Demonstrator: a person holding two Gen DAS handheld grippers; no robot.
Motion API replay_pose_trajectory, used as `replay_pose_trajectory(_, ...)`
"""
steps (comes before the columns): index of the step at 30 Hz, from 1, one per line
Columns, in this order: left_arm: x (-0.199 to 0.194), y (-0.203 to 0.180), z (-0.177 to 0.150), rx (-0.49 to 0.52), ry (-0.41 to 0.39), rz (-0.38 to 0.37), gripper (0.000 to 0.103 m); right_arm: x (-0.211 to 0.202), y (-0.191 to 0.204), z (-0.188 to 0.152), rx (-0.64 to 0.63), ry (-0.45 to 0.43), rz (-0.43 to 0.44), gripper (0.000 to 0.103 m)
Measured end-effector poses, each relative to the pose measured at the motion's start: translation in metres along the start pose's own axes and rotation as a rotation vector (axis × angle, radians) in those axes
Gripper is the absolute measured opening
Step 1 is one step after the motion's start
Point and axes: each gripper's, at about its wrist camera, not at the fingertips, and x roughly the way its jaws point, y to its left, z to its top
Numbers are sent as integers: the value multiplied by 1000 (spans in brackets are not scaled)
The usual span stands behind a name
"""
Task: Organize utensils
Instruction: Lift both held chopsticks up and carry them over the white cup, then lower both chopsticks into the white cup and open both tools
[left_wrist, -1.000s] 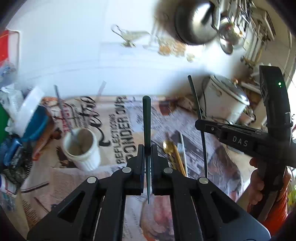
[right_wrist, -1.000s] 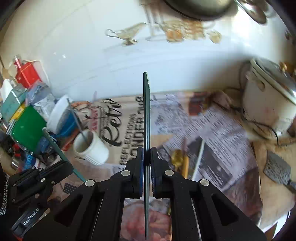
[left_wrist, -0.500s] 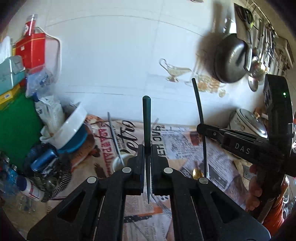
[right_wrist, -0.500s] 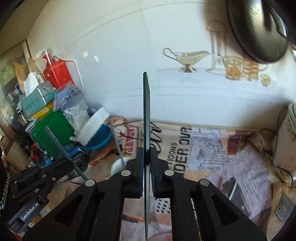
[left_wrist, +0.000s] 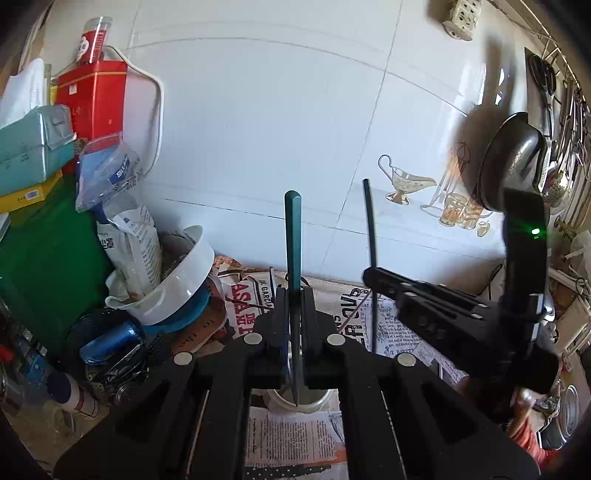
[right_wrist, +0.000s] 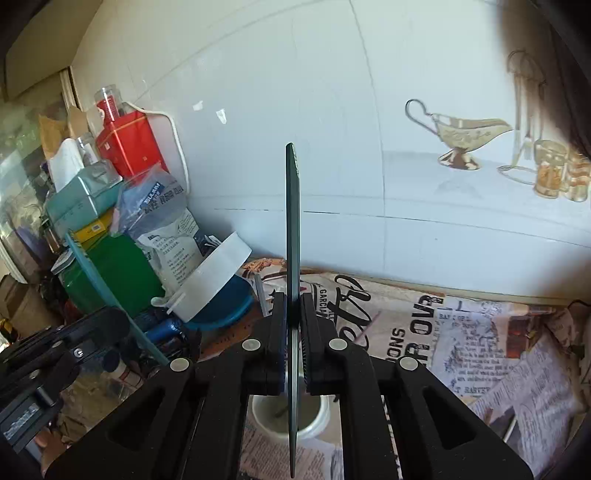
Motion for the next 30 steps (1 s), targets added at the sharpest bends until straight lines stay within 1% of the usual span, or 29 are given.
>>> replay_pose_trajectory(3, 14, 3, 4, -1, 13, 1, 4, 20, -1, 2, 11, 1, 3, 6)
replay_pose_trajectory(8, 39, 9, 2, -18, 57, -3, 4, 46, -4, 0, 17, 3, -15, 6)
replay_pose_trajectory(13, 61, 13, -6, -17, 107, 5, 4, 68, -7, -8, 13, 18, -30, 6)
replay_pose_trajectory(18, 82, 17, -16, -29, 164, 8, 4, 83, -11, -20, 5, 40, -22, 6)
replay_pose_trajectory(25, 100, 16, -29, -21, 220, 10, 4, 86, -14, -34, -18, 118, -18, 6)
replay_pose_trajectory(28, 108, 16, -35, -9, 239, 38, 4, 84, -15, -41, -25, 164, -1, 6)
replay_pose_trajectory(30, 113, 17, -39, -16, 252, 43, 4, 82, -14, -45, -31, 198, 12, 6)
